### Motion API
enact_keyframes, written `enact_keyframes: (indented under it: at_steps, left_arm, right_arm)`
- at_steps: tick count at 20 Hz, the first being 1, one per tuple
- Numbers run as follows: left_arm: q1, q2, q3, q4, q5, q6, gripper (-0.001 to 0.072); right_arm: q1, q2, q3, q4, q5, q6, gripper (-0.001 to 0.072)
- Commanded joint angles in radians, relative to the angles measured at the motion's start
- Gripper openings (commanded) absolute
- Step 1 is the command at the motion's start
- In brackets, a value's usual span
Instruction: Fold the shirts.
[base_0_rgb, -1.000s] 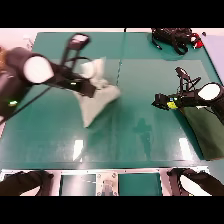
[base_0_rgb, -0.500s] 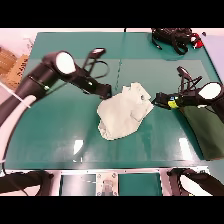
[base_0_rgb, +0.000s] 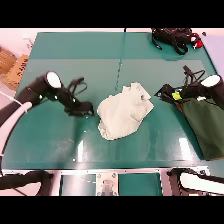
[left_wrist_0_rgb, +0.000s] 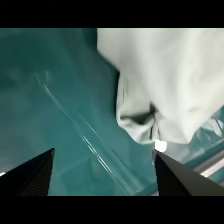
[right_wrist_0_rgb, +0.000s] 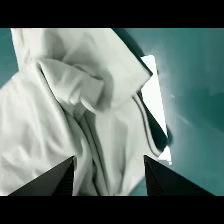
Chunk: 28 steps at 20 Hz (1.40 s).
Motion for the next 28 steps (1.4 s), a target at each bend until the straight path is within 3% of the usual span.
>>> enact_keyframes:
  at_steps: [1,5,7,8,9,10,12,13,18,22,28]
  left_arm:
    - [-0.037,-0.001,-0.191,-0.159,0.107,0.023,0.0713]
    - [-0.170,-0.015,-0.253,-0.271,0.348,0.023,0.0709]
    - [-0.237,-0.046,-0.253,-0.288,0.388,0.023,0.0700]
    - [-0.259,-0.064,-0.253,-0.288,0.372,0.024,0.0522]
    - [-0.270,-0.074,-0.253,-0.288,0.349,0.039,0.0261]
    - [-0.270,-0.076,-0.253,-0.288,0.331,0.065,0.0020]
    - [-0.244,-0.072,-0.236,-0.275,0.307,0.077,0.0023]
    - [-0.219,-0.069,-0.221,-0.263,0.287,0.076,0.0023]
    - [-0.027,0.053,-0.101,-0.138,0.147,0.054,0.0023]
    - [0.097,0.241,0.115,-0.141,0.117,0.048,0.0023]
    - [0.111,0.361,0.654,-0.101,0.057,0.075,0.0023]
  right_arm:
    - [0.015,-0.174,0.118,0.138,0.046,-0.113,0.0484]
    - [0.096,-0.315,0.248,0.141,0.113,-0.120,0.0484]
    - [0.133,-0.340,0.261,0.142,0.114,-0.120,0.0478]
    - [0.147,-0.345,0.261,0.141,0.116,-0.120,0.0476]
    - [0.158,-0.348,0.261,0.141,0.116,-0.120,0.0475]
    - [0.164,-0.351,0.261,0.145,0.114,-0.120,0.0421]
    - [0.164,-0.352,0.261,0.146,0.102,-0.120,0.0083]
    - [0.162,-0.352,0.264,0.146,0.092,-0.120,0.0017]
    - [0.088,-0.256,0.315,0.144,0.135,-0.120,0.0014]
    - [0.055,0.018,0.348,0.144,0.138,-0.174,0.0014]
    - [0.055,0.472,0.372,0.095,0.081,-0.198,0.0015]
